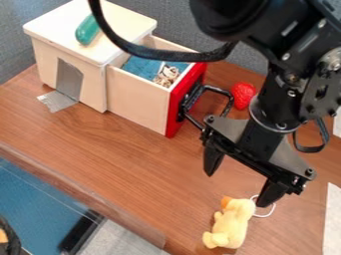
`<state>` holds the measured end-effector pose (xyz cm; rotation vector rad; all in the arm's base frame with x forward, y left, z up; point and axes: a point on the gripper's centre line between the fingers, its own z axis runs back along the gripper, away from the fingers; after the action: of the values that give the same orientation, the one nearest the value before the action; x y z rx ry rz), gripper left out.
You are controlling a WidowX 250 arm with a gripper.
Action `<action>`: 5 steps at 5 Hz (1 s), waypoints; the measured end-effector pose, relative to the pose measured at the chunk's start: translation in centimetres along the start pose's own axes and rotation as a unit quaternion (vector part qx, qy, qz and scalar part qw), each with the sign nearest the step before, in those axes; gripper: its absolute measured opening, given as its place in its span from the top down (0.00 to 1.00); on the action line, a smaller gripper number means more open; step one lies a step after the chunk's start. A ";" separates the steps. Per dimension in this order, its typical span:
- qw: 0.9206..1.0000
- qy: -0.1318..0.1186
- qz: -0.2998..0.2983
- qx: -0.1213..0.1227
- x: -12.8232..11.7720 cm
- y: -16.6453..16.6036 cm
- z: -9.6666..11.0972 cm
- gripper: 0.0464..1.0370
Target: Moved the pink object to the bottom of the table
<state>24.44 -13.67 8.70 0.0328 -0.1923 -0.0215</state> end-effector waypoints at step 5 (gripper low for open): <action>0.997 0.010 0.071 0.036 12.4 2.6 -4.4 0.04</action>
<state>37.47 -11.21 6.81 0.0907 -0.1759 0.1278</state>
